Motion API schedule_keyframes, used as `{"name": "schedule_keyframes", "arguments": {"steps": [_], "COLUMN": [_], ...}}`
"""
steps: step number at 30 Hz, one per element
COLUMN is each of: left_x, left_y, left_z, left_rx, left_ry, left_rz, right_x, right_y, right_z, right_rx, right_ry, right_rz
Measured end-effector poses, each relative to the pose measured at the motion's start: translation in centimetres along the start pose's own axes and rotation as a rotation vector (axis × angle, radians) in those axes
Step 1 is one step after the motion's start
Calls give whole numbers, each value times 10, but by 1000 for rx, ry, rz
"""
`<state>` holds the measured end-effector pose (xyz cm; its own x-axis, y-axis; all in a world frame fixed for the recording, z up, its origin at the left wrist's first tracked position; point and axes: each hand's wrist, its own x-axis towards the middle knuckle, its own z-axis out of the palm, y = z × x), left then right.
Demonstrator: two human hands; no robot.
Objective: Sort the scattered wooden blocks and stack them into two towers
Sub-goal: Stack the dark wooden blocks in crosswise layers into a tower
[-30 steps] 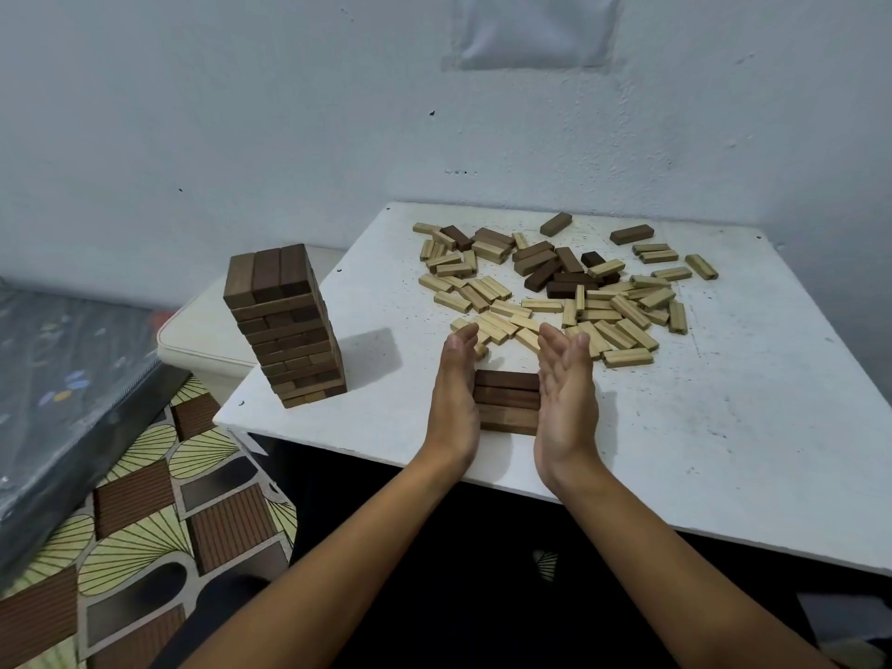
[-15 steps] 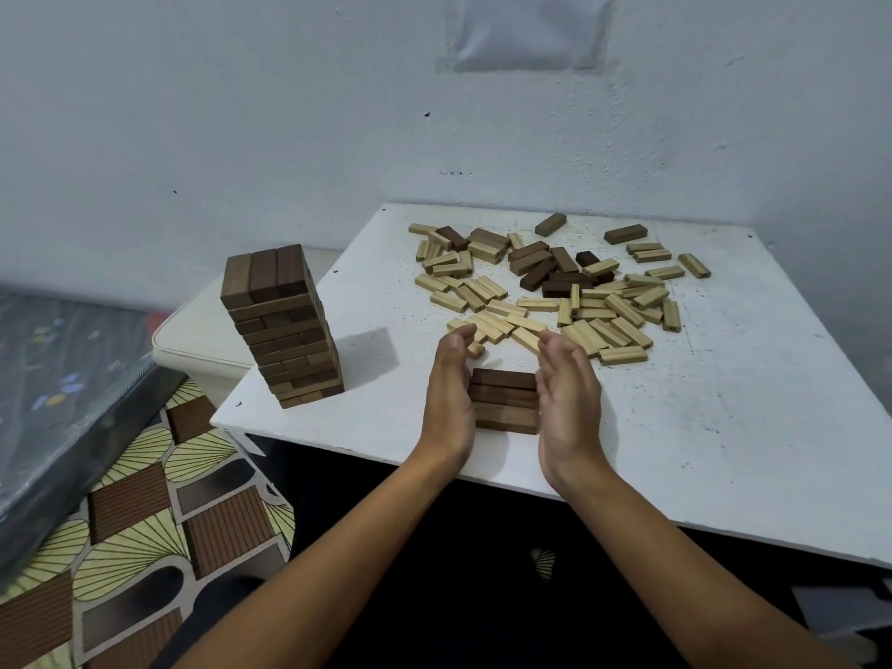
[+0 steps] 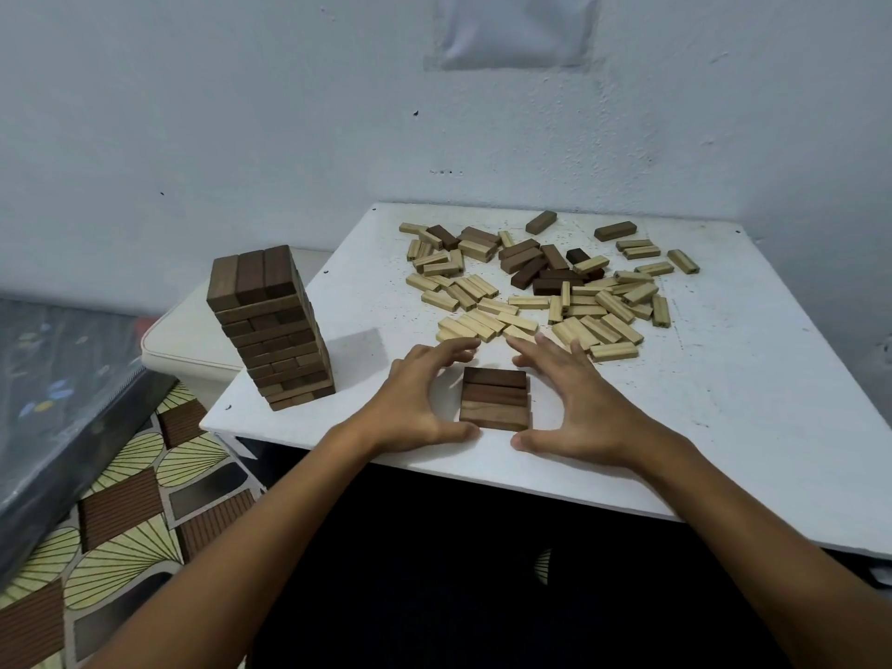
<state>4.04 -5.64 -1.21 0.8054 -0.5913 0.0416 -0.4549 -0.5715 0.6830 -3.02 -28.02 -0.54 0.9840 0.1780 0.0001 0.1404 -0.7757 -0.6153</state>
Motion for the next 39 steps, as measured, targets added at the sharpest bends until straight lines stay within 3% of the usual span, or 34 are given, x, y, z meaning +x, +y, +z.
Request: {"name": "schedule_keyframes", "arguments": {"steps": [7, 22, 24, 27, 29, 33, 39], "left_x": [1, -1, -4, -5, -2, 2, 4], "left_y": [0, -2, 3, 17, 27, 45, 47], "left_z": [-3, 2, 6, 15, 22, 32, 41], "left_rx": [-46, -116, -206, -528, -755, -1019, -1094], "left_ry": [-1, 36, 100, 212, 258, 342, 391], "left_rz": [-8, 14, 42, 16, -42, -140, -168], "right_x": [1, 0, -1, -2, 0, 1, 8], "right_y": [-3, 4, -2, -25, -36, -47, -52], "right_z": [-1, 5, 10, 19, 28, 42, 49], "right_rx": [59, 138, 324, 792, 971, 1115, 1167], "right_ry": [75, 70, 153, 298, 370, 456, 529], "right_rz": [-43, -17, -48, -47, -18, 22, 78]}}
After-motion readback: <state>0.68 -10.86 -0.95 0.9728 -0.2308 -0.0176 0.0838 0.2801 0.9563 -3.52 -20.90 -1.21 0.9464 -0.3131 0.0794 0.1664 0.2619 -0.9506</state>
